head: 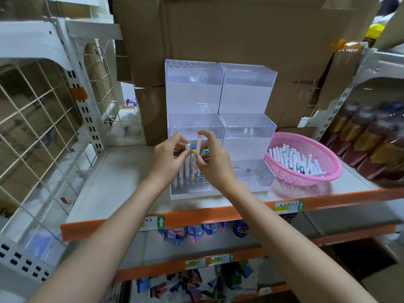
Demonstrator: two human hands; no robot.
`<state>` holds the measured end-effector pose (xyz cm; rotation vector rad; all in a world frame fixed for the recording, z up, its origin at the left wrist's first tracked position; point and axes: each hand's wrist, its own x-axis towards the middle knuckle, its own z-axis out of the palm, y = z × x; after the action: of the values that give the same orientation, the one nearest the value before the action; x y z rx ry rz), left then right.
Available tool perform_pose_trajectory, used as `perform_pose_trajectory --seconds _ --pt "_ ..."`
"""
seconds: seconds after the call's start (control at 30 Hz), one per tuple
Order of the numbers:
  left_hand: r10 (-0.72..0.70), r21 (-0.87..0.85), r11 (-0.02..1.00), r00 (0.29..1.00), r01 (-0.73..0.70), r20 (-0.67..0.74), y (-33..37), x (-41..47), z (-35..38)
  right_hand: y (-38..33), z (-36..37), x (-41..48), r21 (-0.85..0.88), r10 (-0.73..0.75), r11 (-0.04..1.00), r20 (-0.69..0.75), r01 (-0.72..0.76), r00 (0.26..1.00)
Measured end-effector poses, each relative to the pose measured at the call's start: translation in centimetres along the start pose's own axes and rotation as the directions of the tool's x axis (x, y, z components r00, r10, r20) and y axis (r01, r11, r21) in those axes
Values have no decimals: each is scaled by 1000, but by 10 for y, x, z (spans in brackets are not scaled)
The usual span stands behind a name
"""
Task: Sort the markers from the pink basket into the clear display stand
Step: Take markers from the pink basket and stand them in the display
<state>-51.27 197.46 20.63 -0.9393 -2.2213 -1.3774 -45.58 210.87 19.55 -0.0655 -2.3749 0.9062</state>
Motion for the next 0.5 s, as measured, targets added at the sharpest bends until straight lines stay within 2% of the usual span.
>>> perform_pose_trajectory --seconds 0.23,0.5 --pt "79 102 991 996 -83 37 5 2 -3 -2 2 -3 -21 -3 1000 71 4 997" --pt "34 99 994 999 -37 34 2 6 -2 -1 4 -7 -29 6 1000 78 -4 997"
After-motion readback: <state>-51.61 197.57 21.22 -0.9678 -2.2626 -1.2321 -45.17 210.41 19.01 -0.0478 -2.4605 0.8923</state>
